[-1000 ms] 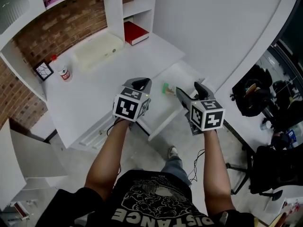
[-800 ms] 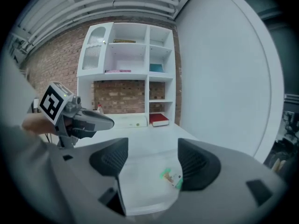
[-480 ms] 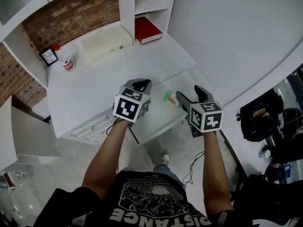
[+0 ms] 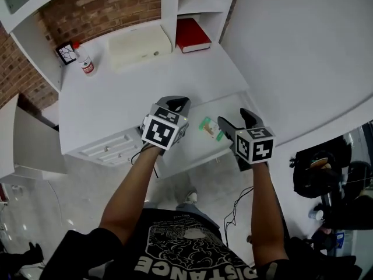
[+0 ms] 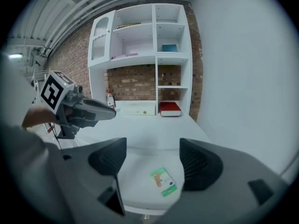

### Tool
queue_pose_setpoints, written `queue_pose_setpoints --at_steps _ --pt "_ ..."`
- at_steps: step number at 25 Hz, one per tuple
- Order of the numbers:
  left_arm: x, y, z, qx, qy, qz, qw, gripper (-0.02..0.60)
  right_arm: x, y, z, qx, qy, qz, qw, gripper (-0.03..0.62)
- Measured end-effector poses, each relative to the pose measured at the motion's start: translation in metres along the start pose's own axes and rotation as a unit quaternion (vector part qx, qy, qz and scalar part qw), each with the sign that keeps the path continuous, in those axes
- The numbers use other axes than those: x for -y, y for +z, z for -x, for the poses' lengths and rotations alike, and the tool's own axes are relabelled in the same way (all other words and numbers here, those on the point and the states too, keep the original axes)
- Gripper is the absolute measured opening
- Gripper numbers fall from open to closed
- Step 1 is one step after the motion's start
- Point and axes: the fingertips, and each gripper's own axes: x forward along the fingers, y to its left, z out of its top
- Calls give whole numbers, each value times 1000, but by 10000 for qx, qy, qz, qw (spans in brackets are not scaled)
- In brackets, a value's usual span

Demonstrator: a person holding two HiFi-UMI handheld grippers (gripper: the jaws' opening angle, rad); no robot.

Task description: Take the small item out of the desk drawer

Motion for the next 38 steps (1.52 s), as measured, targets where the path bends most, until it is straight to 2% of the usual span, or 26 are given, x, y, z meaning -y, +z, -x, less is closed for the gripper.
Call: queue_pose_setpoints --at_steps 8,18,23,38 --pt "0 -15 -20 -73 239 257 9994 2 12 -21 -23 -527 585 292 9965 385" --pt "-9 -59 -35 -199 560 808 9950 2 20 -65 -63 -1298 1106 700 9829 390" --pt "-14 -84 -40 -288 791 1130 9900 2 17 -86 -82 -1633 1468 962 9708 399" --pt "-18 -146 -62 -455 1014 1465 9829 2 5 -147 -136 -2362 2013 1509 9386 423"
